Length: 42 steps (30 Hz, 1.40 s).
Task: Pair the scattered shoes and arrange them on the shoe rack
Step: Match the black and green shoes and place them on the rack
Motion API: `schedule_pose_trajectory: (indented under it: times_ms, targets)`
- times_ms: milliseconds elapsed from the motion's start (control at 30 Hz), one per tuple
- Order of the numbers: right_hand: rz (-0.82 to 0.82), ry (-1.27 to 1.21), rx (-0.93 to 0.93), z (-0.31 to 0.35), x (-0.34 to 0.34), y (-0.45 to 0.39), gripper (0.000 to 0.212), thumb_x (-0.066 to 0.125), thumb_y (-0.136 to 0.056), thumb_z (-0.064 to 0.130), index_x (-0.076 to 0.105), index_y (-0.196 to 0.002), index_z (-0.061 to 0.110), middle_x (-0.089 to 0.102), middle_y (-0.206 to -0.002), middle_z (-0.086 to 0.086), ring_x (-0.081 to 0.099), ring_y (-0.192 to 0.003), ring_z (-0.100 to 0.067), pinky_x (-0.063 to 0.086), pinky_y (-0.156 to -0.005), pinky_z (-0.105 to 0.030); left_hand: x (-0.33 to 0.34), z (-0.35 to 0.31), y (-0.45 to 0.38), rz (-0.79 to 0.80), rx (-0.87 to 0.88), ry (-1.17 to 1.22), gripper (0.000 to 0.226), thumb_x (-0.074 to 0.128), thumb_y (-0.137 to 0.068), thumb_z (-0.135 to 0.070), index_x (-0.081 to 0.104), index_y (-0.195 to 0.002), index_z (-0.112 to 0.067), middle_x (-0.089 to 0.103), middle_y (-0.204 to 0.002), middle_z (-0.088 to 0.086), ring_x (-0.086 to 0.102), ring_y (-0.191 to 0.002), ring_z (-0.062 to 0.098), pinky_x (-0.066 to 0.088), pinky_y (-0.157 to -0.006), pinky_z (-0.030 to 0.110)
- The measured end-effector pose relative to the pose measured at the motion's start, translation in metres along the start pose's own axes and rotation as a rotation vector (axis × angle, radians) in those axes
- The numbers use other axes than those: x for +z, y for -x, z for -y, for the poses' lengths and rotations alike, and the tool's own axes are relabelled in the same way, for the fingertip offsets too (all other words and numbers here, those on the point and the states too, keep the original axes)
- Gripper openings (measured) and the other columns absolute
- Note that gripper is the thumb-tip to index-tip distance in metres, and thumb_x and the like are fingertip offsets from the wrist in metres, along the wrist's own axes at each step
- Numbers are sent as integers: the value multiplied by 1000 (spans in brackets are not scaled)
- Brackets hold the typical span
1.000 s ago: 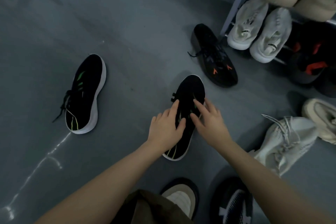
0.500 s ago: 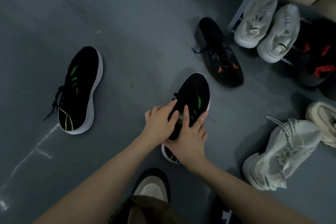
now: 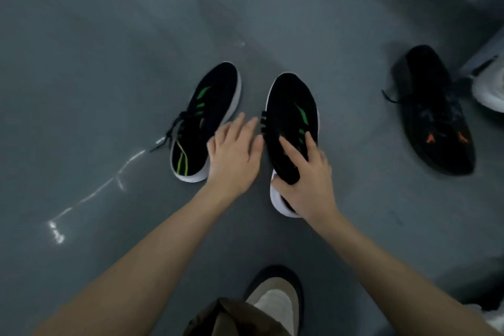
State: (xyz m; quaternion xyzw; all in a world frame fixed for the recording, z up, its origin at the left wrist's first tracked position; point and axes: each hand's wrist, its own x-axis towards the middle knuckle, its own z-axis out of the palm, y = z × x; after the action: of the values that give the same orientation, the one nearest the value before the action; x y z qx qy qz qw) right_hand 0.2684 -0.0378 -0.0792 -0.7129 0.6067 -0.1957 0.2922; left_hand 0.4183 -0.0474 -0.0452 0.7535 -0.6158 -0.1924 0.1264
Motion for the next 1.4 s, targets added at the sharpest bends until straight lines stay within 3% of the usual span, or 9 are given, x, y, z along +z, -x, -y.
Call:
schedule_pose_trajectory:
  times_ms: [100,233,333,500,667,767,1067,1233,1400]
  targets:
    - [-6,-26,-37,10,6,-15,65,56,-71,42,46,-135,39,31,-151,-13,38,-127,-41,35,-98,-53,-18,38,-13,-132,-178,-121,57,40,-94,-43,23,-146,-29,5,-157,2,6,-140,33,8,-111,49]
    - [20,3,-54,12,16,-24,61,69,-74,32,50,-131,38,29,-152,-11,34,-129,-41,32,-99,-53,-23,75,-25,61,-356,-186,84,51,-80,-63,2,-145,-42,-13,-156,8,7,-138,45,11,-110,53]
    - [15,27,-58,9,20,-23,61,71,-74,28,52,-130,37,29,-151,-10,33,-130,-43,32,-99,-55,-17,79,-31,183,-388,-136,95,59,-74,-65,-5,-143,-48,3,-154,13,29,-127,47,26,-104,50]
    - [-52,18,-45,-1,9,-16,56,70,-73,28,56,-127,34,38,-146,-11,39,-125,-41,34,-96,-52,-12,69,-25,52,-369,-58,81,58,-77,-52,13,-144,-44,36,-127,14,41,-113,37,38,-93,45]
    - [-154,20,22,-25,-28,7,53,62,-73,34,57,-126,33,42,-143,-9,42,-124,-36,35,-98,-49,7,16,5,-6,-214,5,71,55,-78,-53,24,-141,-44,37,-136,12,39,-118,33,32,-98,45]
    - [-203,0,73,-41,-50,29,53,69,-75,29,56,-126,35,42,-143,-7,42,-124,-33,38,-101,-52,22,-17,26,2,-163,38,69,56,-79,-53,26,-141,-44,36,-136,10,40,-117,32,31,-98,45]
    - [-331,34,228,-115,-114,123,52,65,-73,34,58,-125,33,43,-141,-10,44,-126,-31,42,-97,-55,78,-111,77,135,92,3,68,52,-82,-57,22,-142,-44,32,-139,10,38,-118,33,30,-98,46]
    - [-213,140,293,-150,-119,146,59,70,-77,25,51,-133,35,32,-147,-17,34,-129,-44,37,-97,-61,110,-136,95,260,168,-105,67,43,-87,-57,12,-144,-42,23,-144,16,34,-120,36,30,-99,47]
    - [-104,254,327,-157,-114,148,57,47,-89,42,26,-142,47,12,-155,-14,16,-139,-42,22,-108,-62,114,-131,106,290,256,-136,75,44,-88,-54,-6,-143,-47,-5,-152,21,24,-129,40,27,-103,49]
